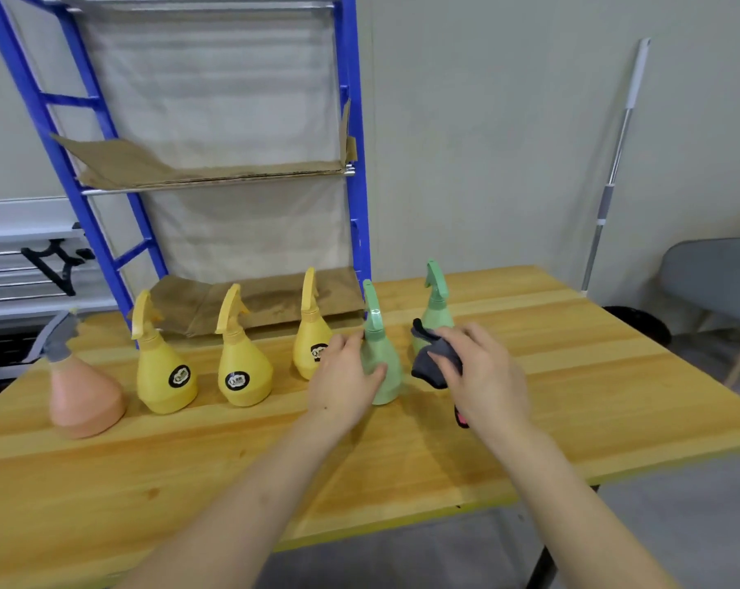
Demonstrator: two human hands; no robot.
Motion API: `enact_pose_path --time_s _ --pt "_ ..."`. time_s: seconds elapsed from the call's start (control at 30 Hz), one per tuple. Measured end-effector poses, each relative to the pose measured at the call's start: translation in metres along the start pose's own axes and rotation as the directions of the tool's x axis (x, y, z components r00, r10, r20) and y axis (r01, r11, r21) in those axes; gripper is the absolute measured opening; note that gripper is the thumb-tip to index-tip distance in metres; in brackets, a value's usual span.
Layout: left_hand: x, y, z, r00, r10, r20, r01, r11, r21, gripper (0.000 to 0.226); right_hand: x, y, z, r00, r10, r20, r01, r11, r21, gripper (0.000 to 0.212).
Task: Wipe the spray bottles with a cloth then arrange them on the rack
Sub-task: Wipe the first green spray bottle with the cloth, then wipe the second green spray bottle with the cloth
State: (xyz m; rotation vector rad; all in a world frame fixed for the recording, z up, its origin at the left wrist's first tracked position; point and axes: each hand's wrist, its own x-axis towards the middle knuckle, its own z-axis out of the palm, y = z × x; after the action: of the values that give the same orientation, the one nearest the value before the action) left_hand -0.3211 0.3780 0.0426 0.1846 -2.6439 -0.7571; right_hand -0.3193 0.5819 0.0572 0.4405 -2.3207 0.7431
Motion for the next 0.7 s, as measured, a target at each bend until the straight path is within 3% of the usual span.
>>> enact_pose_path --time_s 0.07,0.17,0.3,0.47,0.7 --pt "0.01 0.005 0.006 1.0 0.0 0.0 0.0 1.0 -0.007 0.066 -0.01 0.01 0.008 0.994 -0.039 0.099 0.047 0.996 -0.074 0.028" --pt "0.023 0.011 0.014 1.0 -0.01 -0.002 0.01 1.0 -0.013 0.066 -0.028 0.018 0.016 0.965 0.042 0.258 -0.032 0.998 -0.045 0.028" --pt "0.041 0.015 0.019 1.0 -0.013 0.006 0.013 1.0 -0.009 0.064 -0.035 0.024 0.016 0.949 0.106 0.296 -0.112 0.994 0.003 0.028" --pt "0.056 0.018 0.022 0.999 -0.031 0.019 0.031 0.999 -0.016 0.062 -0.038 0.036 0.009 0.912 0.061 0.405 -0.081 0.996 0.03 0.04" --pt "0.06 0.024 0.028 0.994 -0.088 -0.057 0.078 0.985 -0.155 0.058 -0.051 0.045 0.001 0.914 0.102 0.393 -0.139 0.988 0.066 0.041"
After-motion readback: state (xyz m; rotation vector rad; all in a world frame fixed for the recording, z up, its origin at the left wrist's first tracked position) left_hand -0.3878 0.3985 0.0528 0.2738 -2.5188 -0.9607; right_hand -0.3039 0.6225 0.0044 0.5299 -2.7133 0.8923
